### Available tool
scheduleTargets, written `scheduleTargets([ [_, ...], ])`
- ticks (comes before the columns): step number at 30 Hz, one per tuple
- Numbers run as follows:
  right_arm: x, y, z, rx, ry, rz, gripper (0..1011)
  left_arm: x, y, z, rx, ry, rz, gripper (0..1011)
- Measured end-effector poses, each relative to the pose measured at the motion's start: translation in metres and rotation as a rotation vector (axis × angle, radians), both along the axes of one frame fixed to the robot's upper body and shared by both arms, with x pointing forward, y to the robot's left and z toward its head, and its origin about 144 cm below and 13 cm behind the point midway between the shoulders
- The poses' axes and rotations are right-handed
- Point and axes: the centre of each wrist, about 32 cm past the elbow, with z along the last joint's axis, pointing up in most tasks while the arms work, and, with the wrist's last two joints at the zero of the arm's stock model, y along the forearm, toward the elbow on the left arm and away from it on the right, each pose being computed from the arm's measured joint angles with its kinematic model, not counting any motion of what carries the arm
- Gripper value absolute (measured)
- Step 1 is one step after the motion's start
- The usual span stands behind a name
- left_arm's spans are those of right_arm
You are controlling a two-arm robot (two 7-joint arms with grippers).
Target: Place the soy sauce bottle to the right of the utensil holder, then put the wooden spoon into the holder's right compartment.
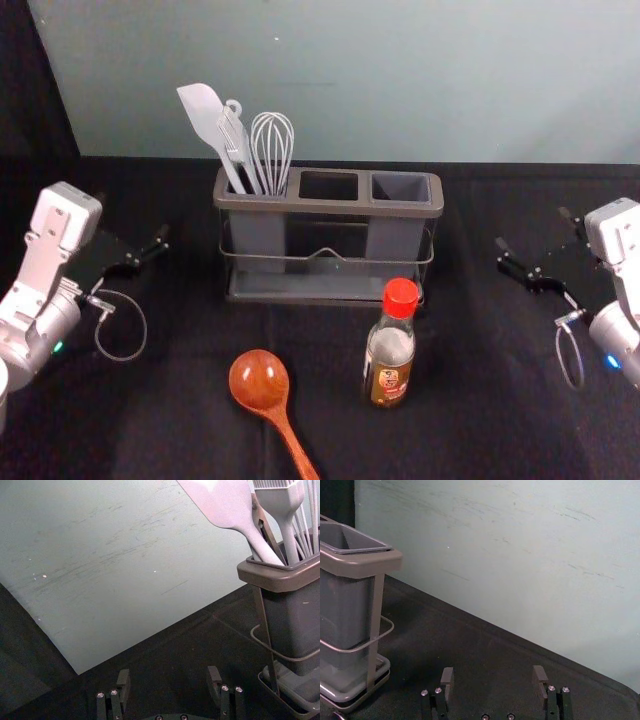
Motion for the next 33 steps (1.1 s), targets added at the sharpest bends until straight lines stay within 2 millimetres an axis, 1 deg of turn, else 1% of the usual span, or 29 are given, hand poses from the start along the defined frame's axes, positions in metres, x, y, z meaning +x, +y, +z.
scheduleTargets([
  [33, 0.0, 0.0, 0.0, 0.0, 0.0, 0.0, 1004, 0.0, 0.0, 0.0, 0.0, 0.0, 0.0, 1005],
])
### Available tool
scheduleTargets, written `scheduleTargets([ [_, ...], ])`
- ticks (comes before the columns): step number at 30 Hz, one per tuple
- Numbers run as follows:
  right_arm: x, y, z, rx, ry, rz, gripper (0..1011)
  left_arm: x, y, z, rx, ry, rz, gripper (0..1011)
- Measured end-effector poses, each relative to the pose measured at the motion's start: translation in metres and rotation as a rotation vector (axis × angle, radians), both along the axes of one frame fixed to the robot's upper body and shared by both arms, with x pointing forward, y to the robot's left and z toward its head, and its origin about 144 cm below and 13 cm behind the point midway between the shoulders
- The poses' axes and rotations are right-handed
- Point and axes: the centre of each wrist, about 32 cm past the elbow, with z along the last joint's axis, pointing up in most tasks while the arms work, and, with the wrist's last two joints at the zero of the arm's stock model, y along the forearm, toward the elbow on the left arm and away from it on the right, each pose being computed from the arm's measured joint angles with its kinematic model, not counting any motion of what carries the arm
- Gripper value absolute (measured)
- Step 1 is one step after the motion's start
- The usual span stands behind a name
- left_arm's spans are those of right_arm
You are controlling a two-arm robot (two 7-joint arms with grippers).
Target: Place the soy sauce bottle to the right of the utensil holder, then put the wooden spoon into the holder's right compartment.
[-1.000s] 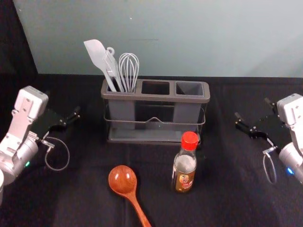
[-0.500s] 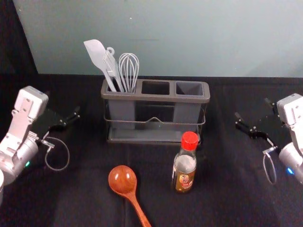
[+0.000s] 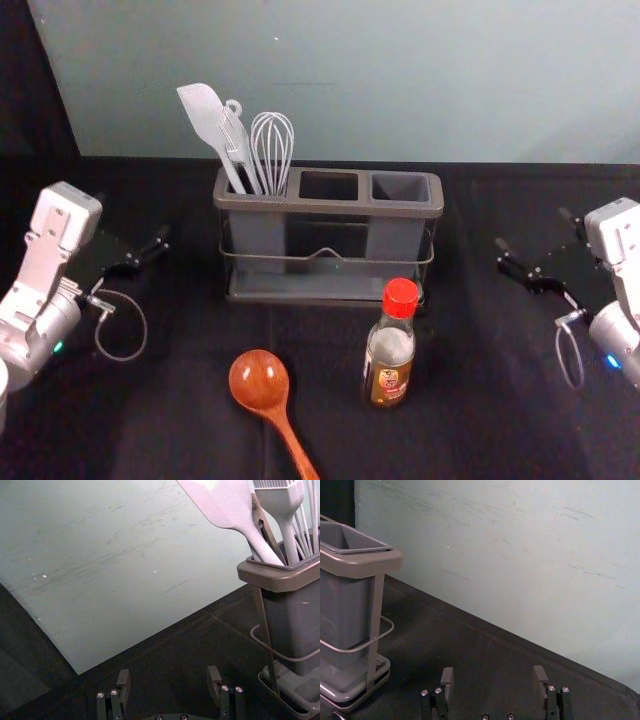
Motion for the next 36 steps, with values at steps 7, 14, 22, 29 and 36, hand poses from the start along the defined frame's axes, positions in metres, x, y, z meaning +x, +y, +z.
scheduleTargets([
  [7, 0.0, 0.0, 0.0, 0.0, 0.0, 0.0, 1004, 0.0, 0.0, 0.0, 0.0, 0.0, 0.0, 1005],
  [14, -0.002, -0.001, 0.003, 0.004, -0.013, 0.001, 1004, 0.0, 0.0, 0.0, 0.0, 0.0, 0.0, 1005],
  [22, -0.015, -0.006, 0.017, 0.034, -0.028, 0.003, 1004, 0.0, 0.0, 0.0, 0.0, 0.0, 0.0, 1005],
  [29, -0.036, -0.016, 0.037, 0.086, -0.041, 0.069, 1004, 0.0, 0.0, 0.0, 0.0, 0.0, 0.0, 1005],
  [36, -0.06, -0.035, 0.05, 0.169, -0.016, 0.24, 1004, 0.0, 0.0, 0.0, 0.0, 0.0, 0.0, 1005],
])
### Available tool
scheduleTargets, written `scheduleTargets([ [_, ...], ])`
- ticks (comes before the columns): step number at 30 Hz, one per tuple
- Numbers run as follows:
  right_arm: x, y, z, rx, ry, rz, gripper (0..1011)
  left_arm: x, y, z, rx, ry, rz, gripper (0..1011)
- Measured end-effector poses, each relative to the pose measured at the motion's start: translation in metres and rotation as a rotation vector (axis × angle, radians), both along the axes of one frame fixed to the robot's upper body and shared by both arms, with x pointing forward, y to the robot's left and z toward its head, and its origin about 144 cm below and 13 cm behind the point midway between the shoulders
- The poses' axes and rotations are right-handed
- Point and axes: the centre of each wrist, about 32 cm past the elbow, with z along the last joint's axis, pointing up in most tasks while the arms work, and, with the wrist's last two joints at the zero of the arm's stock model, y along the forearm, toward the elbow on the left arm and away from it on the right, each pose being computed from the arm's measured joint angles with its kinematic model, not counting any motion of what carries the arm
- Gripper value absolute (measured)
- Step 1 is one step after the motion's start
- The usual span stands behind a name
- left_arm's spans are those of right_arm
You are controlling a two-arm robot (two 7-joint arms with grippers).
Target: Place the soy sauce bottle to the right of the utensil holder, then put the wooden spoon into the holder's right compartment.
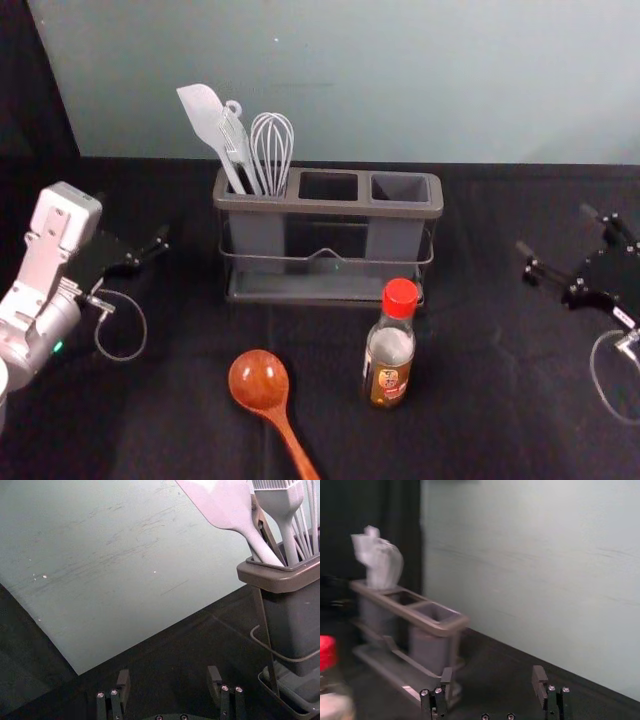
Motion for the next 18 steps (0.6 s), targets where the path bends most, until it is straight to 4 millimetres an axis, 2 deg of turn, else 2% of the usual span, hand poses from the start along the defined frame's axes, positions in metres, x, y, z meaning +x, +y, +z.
scheduleTargets([
  [7, -0.011, -0.007, 0.005, 0.036, 0.021, 0.191, 1004, 0.0, 0.0, 0.0, 0.0, 0.0, 0.0, 1005],
  [18, -0.015, -0.011, 0.007, 0.077, 0.06, 0.381, 1004, 0.0, 0.0, 0.0, 0.0, 0.0, 0.0, 1005],
])
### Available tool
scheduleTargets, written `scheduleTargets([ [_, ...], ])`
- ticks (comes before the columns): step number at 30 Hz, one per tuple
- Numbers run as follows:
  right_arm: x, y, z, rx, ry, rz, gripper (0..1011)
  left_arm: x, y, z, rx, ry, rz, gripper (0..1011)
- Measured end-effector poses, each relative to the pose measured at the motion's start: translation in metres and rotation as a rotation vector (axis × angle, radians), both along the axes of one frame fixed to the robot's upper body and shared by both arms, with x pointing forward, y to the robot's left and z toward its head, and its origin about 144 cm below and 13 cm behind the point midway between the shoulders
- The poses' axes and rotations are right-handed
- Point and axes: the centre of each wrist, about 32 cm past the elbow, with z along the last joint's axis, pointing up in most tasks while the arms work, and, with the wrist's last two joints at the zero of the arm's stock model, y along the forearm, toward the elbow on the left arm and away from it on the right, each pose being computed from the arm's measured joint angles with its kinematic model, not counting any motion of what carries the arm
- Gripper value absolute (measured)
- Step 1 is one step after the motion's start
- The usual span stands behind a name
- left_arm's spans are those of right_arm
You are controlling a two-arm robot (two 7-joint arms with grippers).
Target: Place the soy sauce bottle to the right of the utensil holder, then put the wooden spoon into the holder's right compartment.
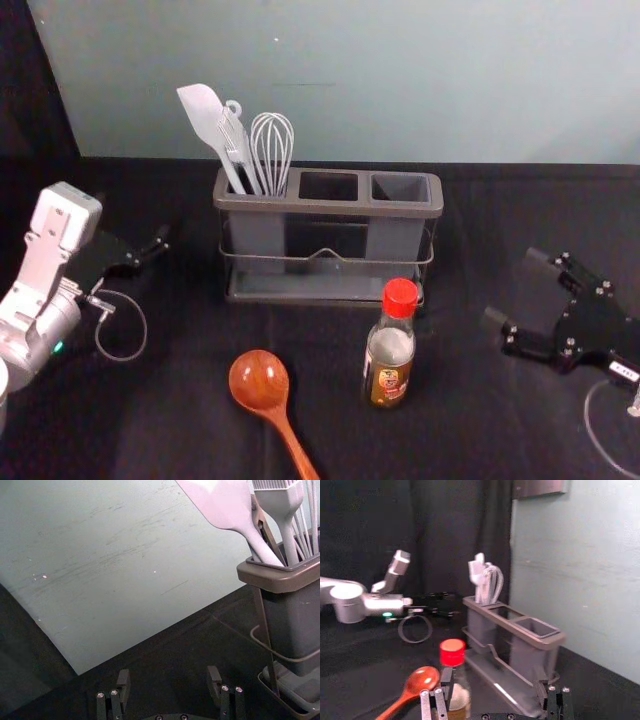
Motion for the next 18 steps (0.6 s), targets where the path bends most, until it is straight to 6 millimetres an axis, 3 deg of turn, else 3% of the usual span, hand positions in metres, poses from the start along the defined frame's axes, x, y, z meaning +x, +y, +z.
scheduleTargets([
  [18, 0.025, 0.03, -0.012, -0.011, 0.106, 0.129, 1004, 0.0, 0.0, 0.0, 0.0, 0.0, 0.0, 1005],
])
